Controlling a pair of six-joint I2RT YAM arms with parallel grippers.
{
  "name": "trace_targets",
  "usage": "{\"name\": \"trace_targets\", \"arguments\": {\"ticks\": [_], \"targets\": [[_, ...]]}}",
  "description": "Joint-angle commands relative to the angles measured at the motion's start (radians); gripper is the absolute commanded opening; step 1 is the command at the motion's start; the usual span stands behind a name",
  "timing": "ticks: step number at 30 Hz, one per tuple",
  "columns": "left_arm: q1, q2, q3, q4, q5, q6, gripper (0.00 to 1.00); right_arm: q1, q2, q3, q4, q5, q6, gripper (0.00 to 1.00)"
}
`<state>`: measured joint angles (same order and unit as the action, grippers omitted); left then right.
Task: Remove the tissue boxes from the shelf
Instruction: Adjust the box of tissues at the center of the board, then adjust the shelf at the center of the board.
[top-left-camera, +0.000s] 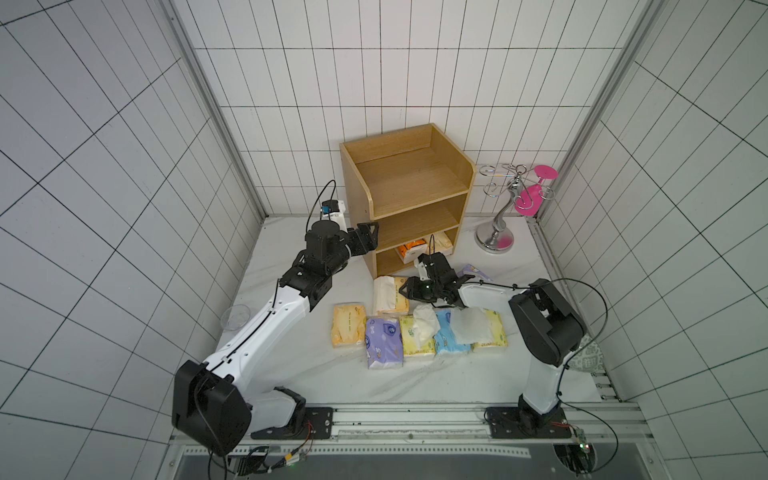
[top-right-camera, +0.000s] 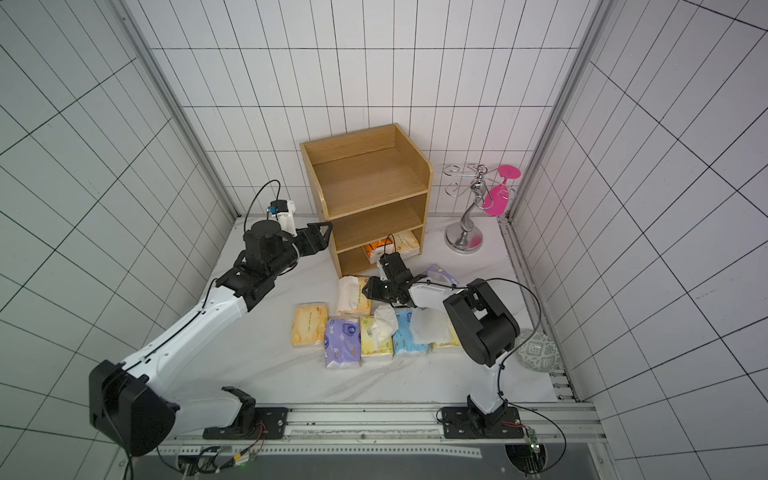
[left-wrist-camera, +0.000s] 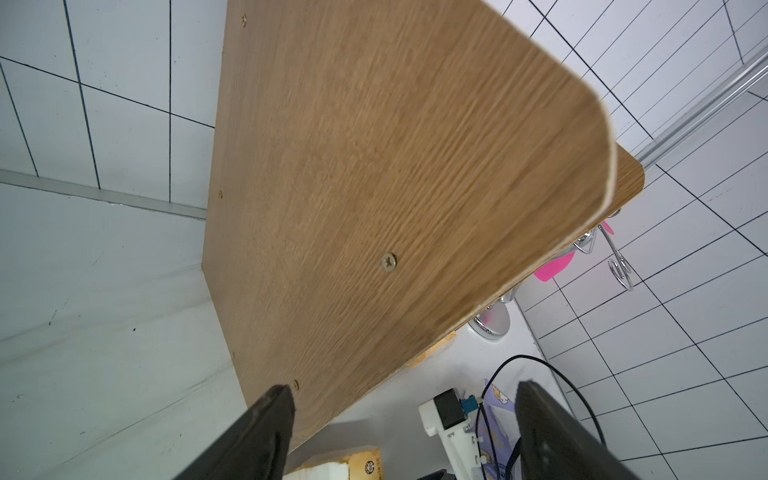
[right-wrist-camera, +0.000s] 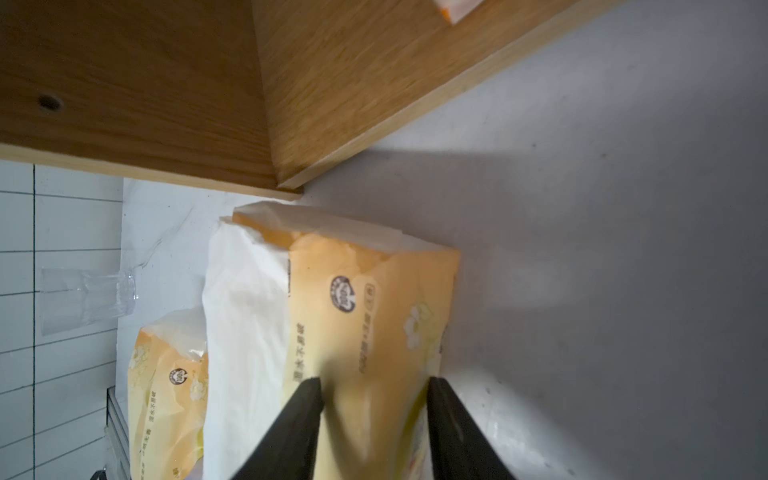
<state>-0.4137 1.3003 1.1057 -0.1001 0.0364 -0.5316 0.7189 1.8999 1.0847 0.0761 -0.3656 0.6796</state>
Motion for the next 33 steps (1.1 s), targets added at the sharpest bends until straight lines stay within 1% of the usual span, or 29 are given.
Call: {"name": "trace_targets", "arguments": {"ticks": [1, 3, 8, 9, 11, 12, 15, 17, 23, 26, 30, 33], "targets": [[-0.001, 0.015, -0.015, 0.049, -0.035, 0.005, 0.87, 0.032, 0.041, 0.063, 0.064, -0.069, 0.0, 0.44], [0.004, 0.022, -0.011, 0.054, -0.042, 0.011, 0.87, 0.049, 0.061, 0.065, 0.101, -0.072, 0.02, 0.43], [0.036, 0.052, 0.021, 0.052, -0.004, 0.008, 0.87, 0.072, 0.096, 0.079, 0.147, -0.071, 0.05, 0.42], [0.04, 0.059, 0.03, 0.052, 0.0, 0.01, 0.87, 0.074, 0.097, 0.08, 0.149, -0.07, 0.052, 0.45], [0.046, 0.072, 0.046, 0.051, 0.008, 0.016, 0.87, 0.073, 0.084, 0.072, 0.146, -0.058, 0.048, 0.58], [0.046, 0.082, 0.056, 0.048, 0.012, 0.019, 0.87, 0.073, 0.068, 0.058, 0.138, -0.043, 0.042, 0.62], [0.047, 0.104, 0.076, 0.042, 0.021, 0.027, 0.87, 0.068, -0.024, -0.02, 0.131, 0.028, 0.031, 0.68], [0.047, 0.117, 0.085, 0.045, 0.022, 0.029, 0.87, 0.059, -0.095, -0.061, 0.112, 0.056, 0.017, 0.69], [0.077, 0.161, 0.114, 0.044, 0.032, 0.03, 0.87, 0.034, -0.288, -0.144, -0.02, 0.142, -0.039, 0.69], [0.107, 0.178, 0.121, 0.043, 0.043, 0.025, 0.87, -0.004, -0.349, -0.19, -0.018, 0.137, -0.018, 0.69], [0.155, 0.202, 0.123, 0.045, 0.076, 0.011, 0.87, -0.082, -0.355, -0.226, 0.061, 0.076, 0.041, 0.69], [0.181, 0.219, 0.124, 0.053, 0.108, 0.012, 0.87, -0.129, -0.294, -0.213, 0.139, 0.034, 0.093, 0.68]]}}
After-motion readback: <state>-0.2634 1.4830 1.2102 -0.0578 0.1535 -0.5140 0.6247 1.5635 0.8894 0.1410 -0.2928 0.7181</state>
